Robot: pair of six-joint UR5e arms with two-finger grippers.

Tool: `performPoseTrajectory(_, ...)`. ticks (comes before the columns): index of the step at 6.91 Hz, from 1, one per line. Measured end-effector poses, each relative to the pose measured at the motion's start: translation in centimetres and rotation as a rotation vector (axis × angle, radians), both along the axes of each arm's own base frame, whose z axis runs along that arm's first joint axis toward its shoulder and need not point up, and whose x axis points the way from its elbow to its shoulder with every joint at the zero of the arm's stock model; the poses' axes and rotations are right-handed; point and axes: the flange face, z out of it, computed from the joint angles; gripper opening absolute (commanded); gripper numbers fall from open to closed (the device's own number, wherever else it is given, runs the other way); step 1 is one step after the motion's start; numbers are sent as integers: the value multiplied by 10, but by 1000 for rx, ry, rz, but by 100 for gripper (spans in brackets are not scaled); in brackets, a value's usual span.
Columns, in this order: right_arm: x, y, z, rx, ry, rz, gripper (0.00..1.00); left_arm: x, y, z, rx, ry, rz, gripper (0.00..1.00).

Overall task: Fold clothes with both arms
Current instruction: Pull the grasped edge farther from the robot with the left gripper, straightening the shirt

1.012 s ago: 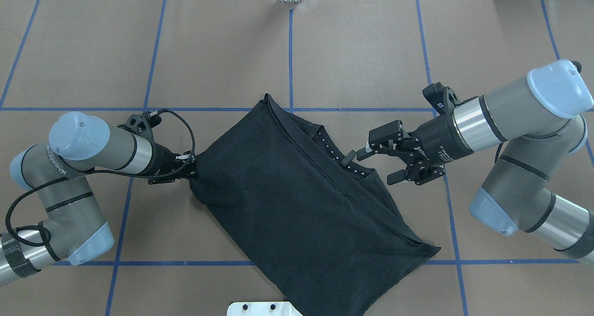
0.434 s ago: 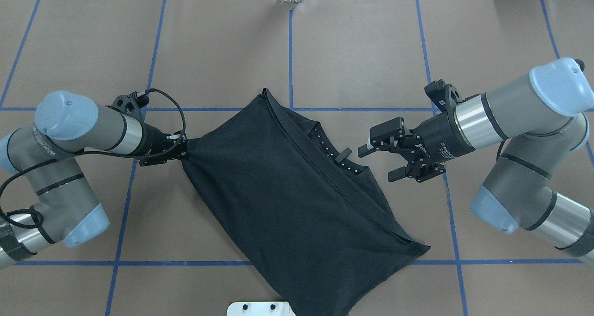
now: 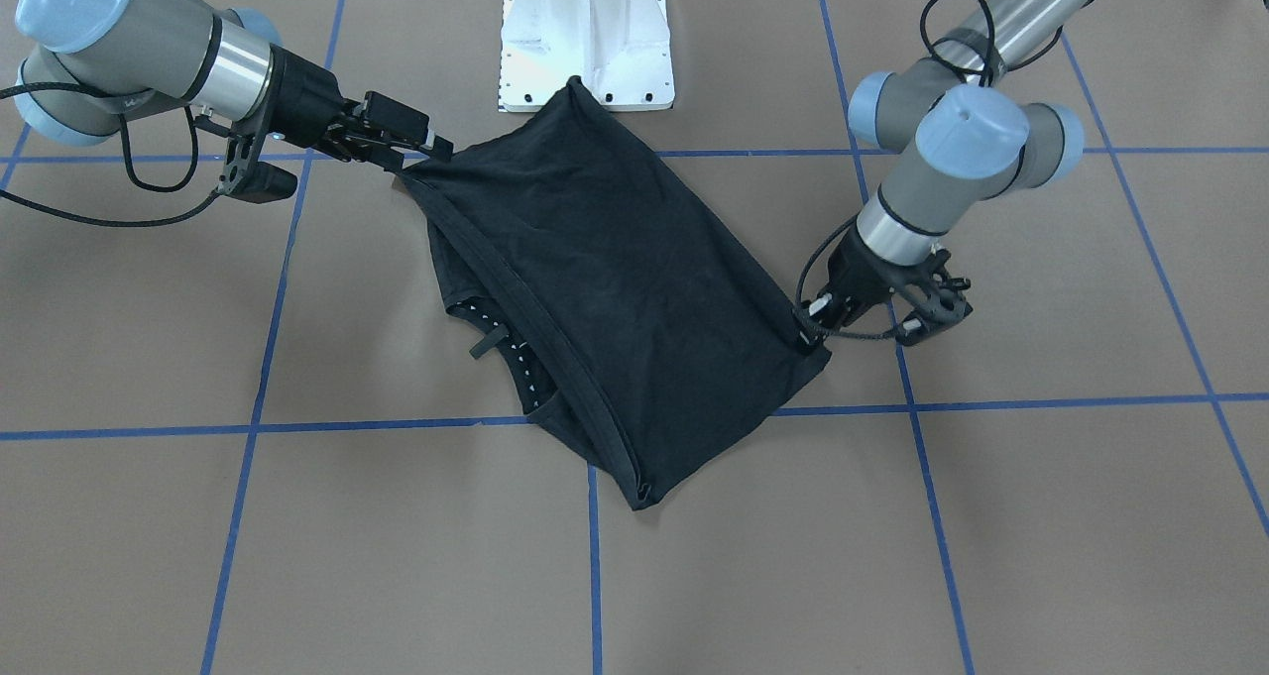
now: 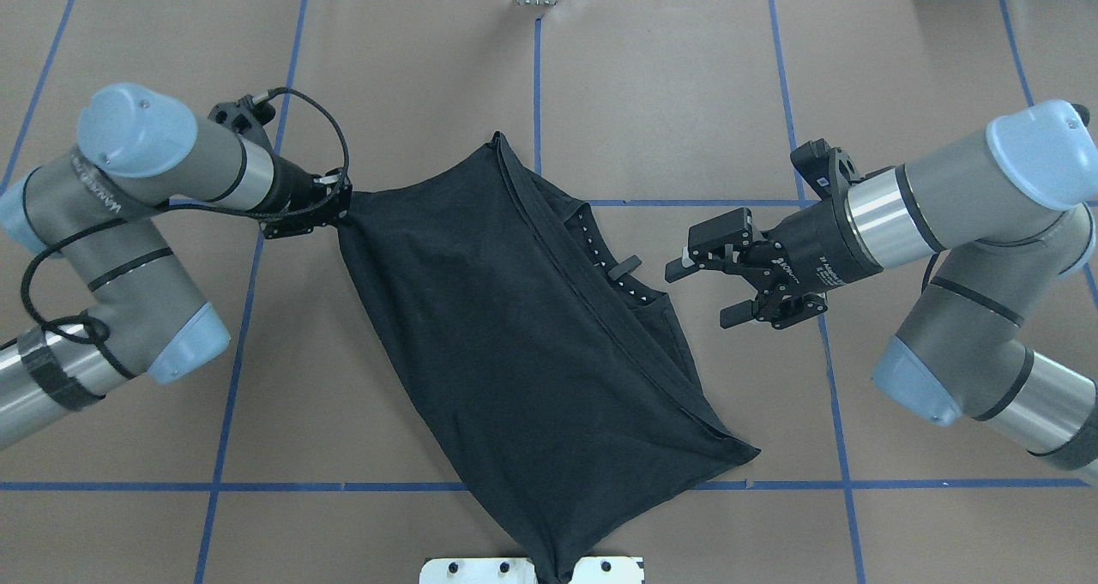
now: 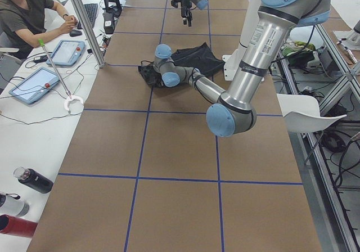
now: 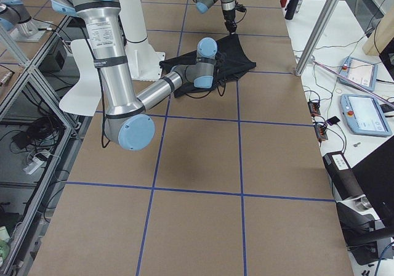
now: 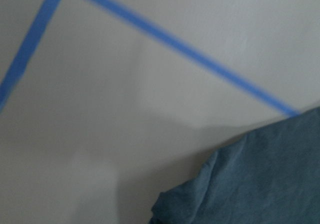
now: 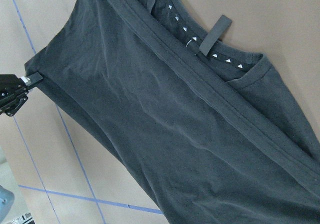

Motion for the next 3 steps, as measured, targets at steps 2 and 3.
performPoseTrajectory(2,10,-9,0,3,0,26,100,28,-51,-25,41,-6,-62,0)
performPoseTrajectory(3,14,-12,0,4,0,36,100,35,-71,-30,91,8,-112,0)
